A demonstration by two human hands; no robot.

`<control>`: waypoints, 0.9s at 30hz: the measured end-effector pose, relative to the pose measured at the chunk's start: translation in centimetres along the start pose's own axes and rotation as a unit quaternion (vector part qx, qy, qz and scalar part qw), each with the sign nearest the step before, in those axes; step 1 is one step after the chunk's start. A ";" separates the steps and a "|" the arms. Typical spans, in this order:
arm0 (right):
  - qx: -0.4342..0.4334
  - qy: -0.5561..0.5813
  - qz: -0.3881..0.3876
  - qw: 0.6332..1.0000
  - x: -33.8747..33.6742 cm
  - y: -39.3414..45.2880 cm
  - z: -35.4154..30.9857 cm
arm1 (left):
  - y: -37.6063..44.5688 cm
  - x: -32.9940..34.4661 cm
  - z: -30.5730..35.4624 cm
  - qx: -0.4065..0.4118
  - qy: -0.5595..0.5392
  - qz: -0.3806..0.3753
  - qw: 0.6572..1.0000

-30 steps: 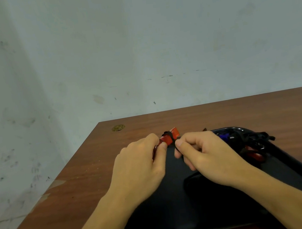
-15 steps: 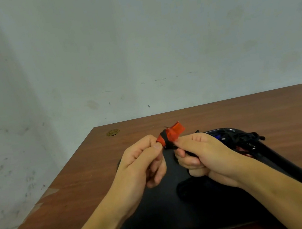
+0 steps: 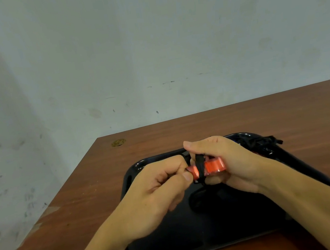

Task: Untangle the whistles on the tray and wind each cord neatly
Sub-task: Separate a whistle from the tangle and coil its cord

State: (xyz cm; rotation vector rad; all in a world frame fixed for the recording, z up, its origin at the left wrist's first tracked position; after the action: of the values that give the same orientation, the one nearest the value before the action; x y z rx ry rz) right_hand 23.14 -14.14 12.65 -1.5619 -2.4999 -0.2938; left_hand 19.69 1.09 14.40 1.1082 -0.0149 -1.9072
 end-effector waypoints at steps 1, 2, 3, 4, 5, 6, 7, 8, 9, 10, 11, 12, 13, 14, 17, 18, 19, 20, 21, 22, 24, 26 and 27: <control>-0.004 -0.011 -0.005 1.000 -0.1 0.0 0.0 | 0.0 0.2 0.0 -0.001 0.001 -0.013 1.000; -0.004 -0.028 -0.013 1.000 -0.1 0.0 0.1 | 0.0 0.3 0.1 -0.004 0.005 -0.023 1.000; -0.006 -0.045 -0.019 0.999 -0.1 0.0 0.1 | -0.1 0.3 0.0 -0.008 0.014 -0.029 0.999; -0.012 -0.064 -0.018 0.998 -0.1 0.1 0.1 | -0.1 0.3 -0.1 -0.013 0.030 -0.028 0.999; -0.027 -0.093 -0.009 0.995 -0.3 0.1 0.1 | -0.1 0.2 -0.2 -0.017 0.050 -0.024 0.998; -0.052 -0.135 0.004 0.989 -0.4 0.2 0.0 | -0.1 0.1 -0.4 -0.020 0.075 -0.019 0.997; -0.085 -0.188 0.021 0.978 -0.4 0.1 -0.3 | 0.0 0.1 -0.6 -0.021 0.101 -0.013 0.995; -0.117 -0.242 0.040 0.962 -0.3 0.1 -0.6 | 0.1 0.1 -0.7 -0.025 0.126 -0.008 0.992; -0.144 -0.289 0.059 0.945 -0.2 0.1 -0.8 | 0.1 0.2 -0.9 -0.032 0.146 -0.004 0.989; -0.172 -0.331 0.076 0.925 -0.1 0.0 -1.0 | 0.1 0.2 -1.1 -0.038 0.163 0.000 0.986; -0.199 -0.369 0.091 0.903 0.0 -0.1 -1.1 | 0.1 0.1 -1.3 -0.045 0.176 0.006 0.983; -0.223 -0.399 0.105 0.883 0.0 -0.2 -1.2 | 0.2 0.0 -1.4 -0.050 0.189 0.014 0.981; -0.239 -0.419 0.116 0.868 0.1 -0.2 -1.3 | 0.2 -0.1 -1.5 -0.054 0.200 0.023 0.978; -0.248 -0.431 0.125 0.859 0.2 -0.4 -1.4 | 0.2 -0.3 -1.6 -0.058 0.211 0.034 0.975; -0.264 -0.457 0.144 0.837 0.6 -0.6 -1.6 | 0.3 -0.8 -2.0 -0.079 0.235 0.080 0.966; -0.270 -0.461 0.148 0.832 0.8 -0.7 -1.7 | 0.3 -0.9 -2.1 -0.087 0.240 0.098 0.962; -0.274 -0.462 0.149 0.830 1.0 -0.8 -1.7 | 0.3 -1.1 -2.2 -0.095 0.240 0.115 0.959; -0.273 -0.462 0.144 0.831 1.2 -0.8 -1.7 | 0.2 -1.2 -2.3 -0.102 0.239 0.133 0.957; -0.267 -0.461 0.137 0.835 1.4 -0.8 -1.6 | 0.2 -1.4 -2.5 -0.106 0.234 0.150 0.955; -0.259 -0.457 0.131 0.841 1.5 -0.8 -1.4 | 0.2 -1.4 -2.6 -0.110 0.223 0.165 0.954; -0.247 -0.438 0.122 0.856 1.6 -0.7 -1.1 | 0.2 -1.7 -2.8 -0.117 0.183 0.193 0.957; -0.238 -0.407 0.111 0.875 1.6 -0.6 -1.0 | 0.3 -1.8 -3.0 -0.126 0.123 0.205 0.963; -0.232 -0.393 0.105 0.884 1.6 -0.5 -1.0 | 0.4 -1.7 -3.2 -0.133 0.086 0.206 0.966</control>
State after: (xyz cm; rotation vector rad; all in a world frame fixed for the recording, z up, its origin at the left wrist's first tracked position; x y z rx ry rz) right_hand 22.05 -13.18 13.96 -2.5511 -2.9151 -0.2779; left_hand 22.49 3.33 13.86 0.9938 0.0982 -1.3936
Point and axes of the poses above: each hand's wrist, its own y-axis towards the middle knuckle, its own x-axis out of the palm, z = x × y, the point moved 4 cm from there along y, towards the middle knuckle, and after that the axes turned 13 degrees about y, right-handed, at the moved point
